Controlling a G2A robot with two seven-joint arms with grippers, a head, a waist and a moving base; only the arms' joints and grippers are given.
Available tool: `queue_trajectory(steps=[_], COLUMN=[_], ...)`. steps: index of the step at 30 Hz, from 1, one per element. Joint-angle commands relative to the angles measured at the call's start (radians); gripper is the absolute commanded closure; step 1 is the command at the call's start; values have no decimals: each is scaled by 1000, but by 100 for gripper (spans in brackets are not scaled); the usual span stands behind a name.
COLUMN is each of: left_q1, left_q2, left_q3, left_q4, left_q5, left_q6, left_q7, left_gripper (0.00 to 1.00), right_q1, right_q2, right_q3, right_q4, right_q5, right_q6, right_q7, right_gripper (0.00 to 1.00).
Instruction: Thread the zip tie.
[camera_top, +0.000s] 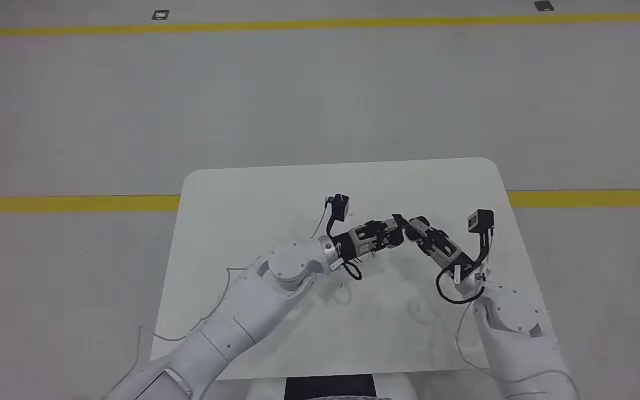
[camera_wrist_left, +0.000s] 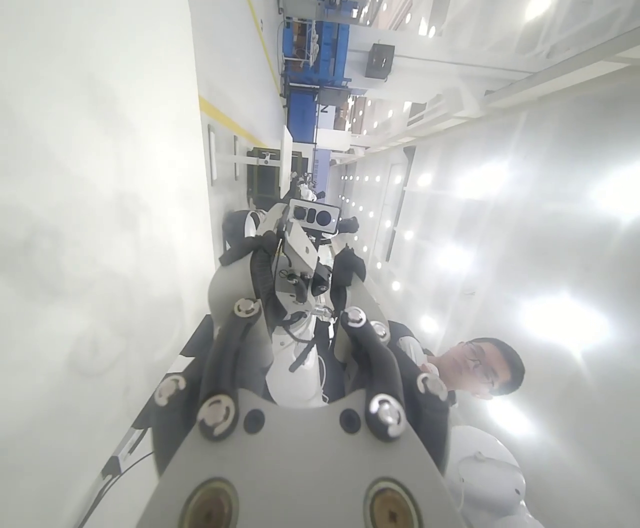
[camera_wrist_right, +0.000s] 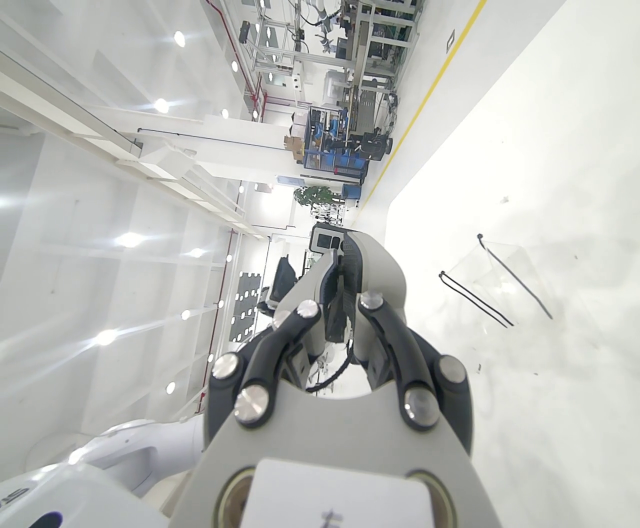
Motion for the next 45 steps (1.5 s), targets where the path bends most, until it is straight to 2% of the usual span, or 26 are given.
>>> queue_trajectory(steps=[1,9,20,29,45], left_q1=[0,7,4,8,15], left_q2=[0,1,0,2,7], left_q3=[1,-1,5,1,0], left_q4=[-1,-10,-10,-17,-24], left_q5=[3,2,-6,1,0], left_q6=[4,6,6,8,27], left_q7=[7,17,12,18,10], left_gripper=[76,73,75,76,77], right_q1=[-3,-9,-10,-12,-19], right_q2=[-2,-12,-27,-31,-34], right_q3=[6,29,13,12,6], right_q4=[-4,-12,-14,-22,-30], right_q5=[0,-1,-30,-83,-104], right_q6=[0,0,0,0,0], right_q7=[-8,-14,-11,-10,-14], right_gripper=[100,100,100,100,100])
